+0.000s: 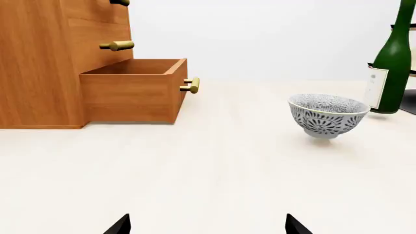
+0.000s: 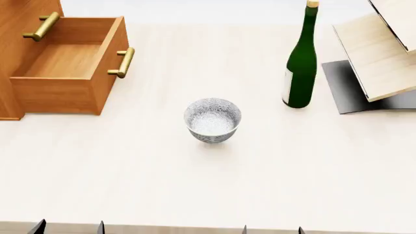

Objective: Put the bowl in the bottom drawer of the cabinet and close it.

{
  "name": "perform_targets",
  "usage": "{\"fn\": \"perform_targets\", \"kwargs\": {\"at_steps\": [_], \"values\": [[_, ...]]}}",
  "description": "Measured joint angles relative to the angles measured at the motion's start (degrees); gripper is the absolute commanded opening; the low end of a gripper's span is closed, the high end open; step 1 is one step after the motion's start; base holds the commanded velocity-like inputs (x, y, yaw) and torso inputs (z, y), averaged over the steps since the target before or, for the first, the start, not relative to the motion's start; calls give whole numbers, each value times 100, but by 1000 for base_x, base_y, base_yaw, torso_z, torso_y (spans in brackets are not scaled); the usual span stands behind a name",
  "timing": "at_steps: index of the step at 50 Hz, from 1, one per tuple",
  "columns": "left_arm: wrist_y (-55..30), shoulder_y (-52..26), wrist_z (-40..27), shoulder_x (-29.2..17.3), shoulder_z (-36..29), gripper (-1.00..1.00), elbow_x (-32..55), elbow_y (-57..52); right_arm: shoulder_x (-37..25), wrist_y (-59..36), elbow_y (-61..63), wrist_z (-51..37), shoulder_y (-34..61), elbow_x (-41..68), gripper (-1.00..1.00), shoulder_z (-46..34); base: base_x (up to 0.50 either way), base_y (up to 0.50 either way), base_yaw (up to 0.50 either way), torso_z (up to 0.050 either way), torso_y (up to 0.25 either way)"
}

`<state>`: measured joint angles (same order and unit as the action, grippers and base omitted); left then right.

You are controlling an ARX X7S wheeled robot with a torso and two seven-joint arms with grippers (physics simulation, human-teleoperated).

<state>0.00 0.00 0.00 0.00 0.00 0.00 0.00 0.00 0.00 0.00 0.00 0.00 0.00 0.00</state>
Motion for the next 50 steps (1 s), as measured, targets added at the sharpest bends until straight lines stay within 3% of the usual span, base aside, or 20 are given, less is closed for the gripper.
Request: {"fn": "perform_targets", "kwargs": {"at_steps": [17,26,33,42,50], "values": [[-71,30,-227,-202,-231,100,213,-120,-192,-79,-39,-324,18,130,100,-216,0,0,0,0,0],[-592,405,-343,-373,-348,100,330,-1247,-269,-123,-18,-492,44,243,100,-301,0,0,0,0,0],[-537,1007,-455,-492,-398,100,334,-2005,-335,-284,115,-592,59,351,100,-347,0,0,0,0,0],[-105,1753,-589,-601,-454,100,314,-2429,-493,-891,875,-749,94,426,100,-381,0,0,0,0,0],[281,2075,-674,-660,-446,100,397,-2296,-712,-2024,2181,-884,251,407,100,-422,0,0,0,0,0]]}}
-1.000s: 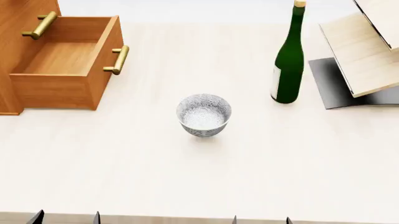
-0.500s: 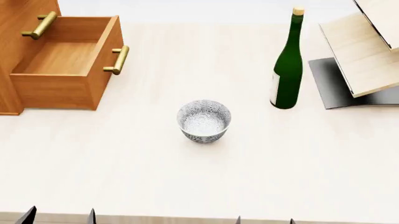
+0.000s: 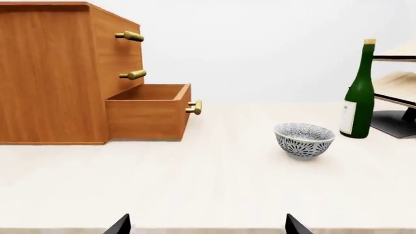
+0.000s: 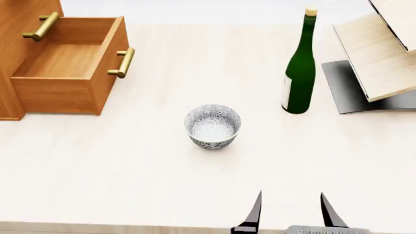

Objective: Put the bowl in the bottom drawer of the cabinet and close it.

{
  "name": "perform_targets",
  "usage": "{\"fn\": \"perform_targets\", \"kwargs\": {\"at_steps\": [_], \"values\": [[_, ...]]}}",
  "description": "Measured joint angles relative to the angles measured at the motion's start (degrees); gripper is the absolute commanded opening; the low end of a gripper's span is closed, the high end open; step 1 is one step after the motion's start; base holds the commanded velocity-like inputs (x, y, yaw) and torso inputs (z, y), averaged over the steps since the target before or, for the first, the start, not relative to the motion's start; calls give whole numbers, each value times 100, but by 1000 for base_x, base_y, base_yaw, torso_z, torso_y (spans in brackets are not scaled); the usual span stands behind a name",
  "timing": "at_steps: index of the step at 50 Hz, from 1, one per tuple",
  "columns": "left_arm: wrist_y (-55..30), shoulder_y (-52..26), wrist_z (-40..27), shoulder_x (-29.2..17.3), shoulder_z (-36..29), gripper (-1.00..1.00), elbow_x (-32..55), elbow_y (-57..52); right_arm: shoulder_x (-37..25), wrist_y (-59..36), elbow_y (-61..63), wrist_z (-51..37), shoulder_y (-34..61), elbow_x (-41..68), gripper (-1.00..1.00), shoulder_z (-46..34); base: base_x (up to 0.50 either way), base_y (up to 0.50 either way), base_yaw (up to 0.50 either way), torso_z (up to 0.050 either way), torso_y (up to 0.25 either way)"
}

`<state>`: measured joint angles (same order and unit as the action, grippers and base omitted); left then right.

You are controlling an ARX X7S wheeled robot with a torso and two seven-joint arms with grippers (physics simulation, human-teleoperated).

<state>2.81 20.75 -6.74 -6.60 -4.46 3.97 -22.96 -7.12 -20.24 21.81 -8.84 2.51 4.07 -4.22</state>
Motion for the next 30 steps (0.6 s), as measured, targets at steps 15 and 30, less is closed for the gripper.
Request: {"fn": "perform_targets", "kwargs": {"at_steps": [15,30], "values": [[381,218,-88,-94,-58,100,110,216,-189,-2700,2394,-98,1018,365,100,274,0,0,0,0,0],[520,261,-126,-188,-151,100,202,274,-235,-4109,3226,-220,1988,611,100,487,0,7,0,0,0]]}}
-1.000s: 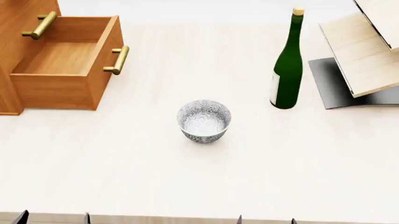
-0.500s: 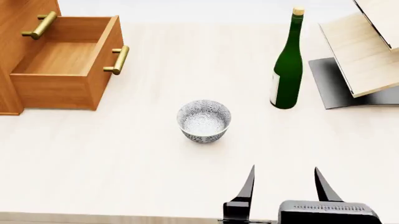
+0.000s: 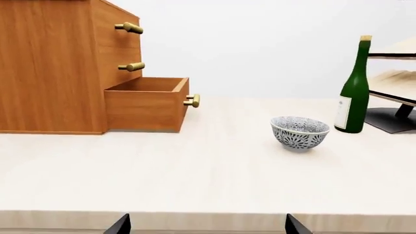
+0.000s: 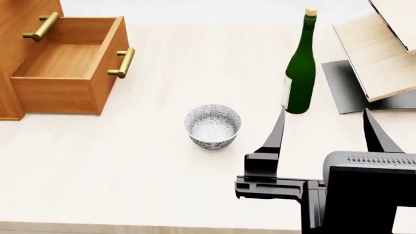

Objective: Put the bowl in the bottom drawer of the cabinet and close it.

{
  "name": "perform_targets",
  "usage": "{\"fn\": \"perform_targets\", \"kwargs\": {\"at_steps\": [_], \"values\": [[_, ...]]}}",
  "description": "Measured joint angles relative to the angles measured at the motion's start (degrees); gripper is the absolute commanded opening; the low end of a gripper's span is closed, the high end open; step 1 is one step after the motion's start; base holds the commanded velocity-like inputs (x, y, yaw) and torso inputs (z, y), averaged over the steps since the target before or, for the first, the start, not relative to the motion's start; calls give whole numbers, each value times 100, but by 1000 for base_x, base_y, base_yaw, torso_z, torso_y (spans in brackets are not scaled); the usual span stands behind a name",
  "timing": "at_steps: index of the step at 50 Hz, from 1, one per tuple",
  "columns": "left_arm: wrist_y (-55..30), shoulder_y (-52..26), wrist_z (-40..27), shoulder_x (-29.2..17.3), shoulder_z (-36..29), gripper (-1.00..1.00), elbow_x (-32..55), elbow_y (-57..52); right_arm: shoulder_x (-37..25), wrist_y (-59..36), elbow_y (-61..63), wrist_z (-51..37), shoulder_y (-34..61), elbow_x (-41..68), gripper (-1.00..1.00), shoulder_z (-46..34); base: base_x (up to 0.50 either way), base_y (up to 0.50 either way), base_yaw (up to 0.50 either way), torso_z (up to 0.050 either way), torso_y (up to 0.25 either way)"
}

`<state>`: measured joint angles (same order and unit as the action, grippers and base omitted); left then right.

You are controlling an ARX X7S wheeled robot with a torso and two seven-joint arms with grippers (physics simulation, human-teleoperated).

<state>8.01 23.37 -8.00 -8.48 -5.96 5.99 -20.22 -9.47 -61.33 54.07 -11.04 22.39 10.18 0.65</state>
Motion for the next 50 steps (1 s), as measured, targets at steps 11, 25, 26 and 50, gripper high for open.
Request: {"fn": "perform_targets", "kwargs": {"at_steps": [11,25,26,50], "values": [[63,-10,-21,-54,-61,100,53,54,-17,-395,217,-70,251,104,100,15,0,478,0,0,0],[59,-3,-85,-130,-123,100,81,30,11,-506,261,-120,297,244,100,70,0,500,0,0,0],[60,-3,-90,-135,-128,100,80,29,14,-510,261,-122,300,255,100,76,0,500,0,0,0],[83,-4,-197,-236,-226,100,96,11,35,-432,220,-227,208,422,100,84,0,500,0,0,0]]}}
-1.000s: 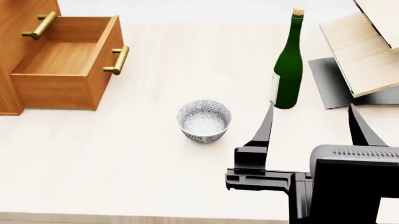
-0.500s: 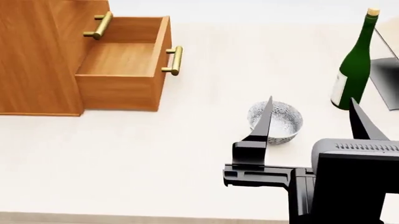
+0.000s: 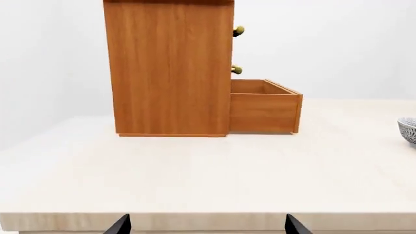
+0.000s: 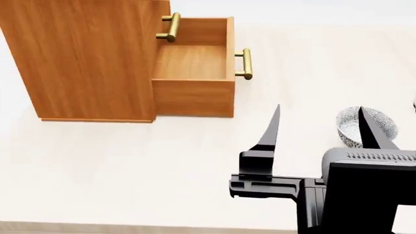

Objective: Put the bowl in the bottom drawer of the cabinet and close it.

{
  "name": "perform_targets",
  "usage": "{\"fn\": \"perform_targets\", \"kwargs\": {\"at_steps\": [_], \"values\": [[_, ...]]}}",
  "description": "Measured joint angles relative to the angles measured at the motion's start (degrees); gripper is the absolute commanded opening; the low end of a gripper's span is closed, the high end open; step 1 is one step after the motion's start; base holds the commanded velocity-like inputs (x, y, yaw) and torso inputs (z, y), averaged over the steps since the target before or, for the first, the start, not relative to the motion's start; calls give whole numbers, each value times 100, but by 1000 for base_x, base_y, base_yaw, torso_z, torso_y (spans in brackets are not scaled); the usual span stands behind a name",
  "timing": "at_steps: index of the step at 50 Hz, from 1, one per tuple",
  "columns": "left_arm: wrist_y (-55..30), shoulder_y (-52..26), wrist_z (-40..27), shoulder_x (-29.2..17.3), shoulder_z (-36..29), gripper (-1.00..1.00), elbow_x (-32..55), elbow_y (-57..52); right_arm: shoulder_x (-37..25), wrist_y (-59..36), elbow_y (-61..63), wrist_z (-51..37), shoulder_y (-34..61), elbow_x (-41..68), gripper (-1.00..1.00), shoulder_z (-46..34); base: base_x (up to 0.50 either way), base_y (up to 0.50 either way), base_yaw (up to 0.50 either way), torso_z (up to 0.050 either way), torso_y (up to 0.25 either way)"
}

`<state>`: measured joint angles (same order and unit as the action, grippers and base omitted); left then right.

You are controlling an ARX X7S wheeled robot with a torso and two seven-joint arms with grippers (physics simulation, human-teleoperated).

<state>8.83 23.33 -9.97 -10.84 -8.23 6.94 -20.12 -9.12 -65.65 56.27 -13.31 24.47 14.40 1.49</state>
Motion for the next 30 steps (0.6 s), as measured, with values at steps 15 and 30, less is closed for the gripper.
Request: {"fn": "perform_targets", "kwargs": {"at_steps": [15,30], "values": [[42,-16,-53,-55,-55,100,12,32,-43,188,-33,-75,-127,47,100,-82,0,370,0,0,0],[70,-23,-113,-114,-96,100,23,49,-84,337,-99,-142,-224,103,100,-145,0,276,0,0,0]]}}
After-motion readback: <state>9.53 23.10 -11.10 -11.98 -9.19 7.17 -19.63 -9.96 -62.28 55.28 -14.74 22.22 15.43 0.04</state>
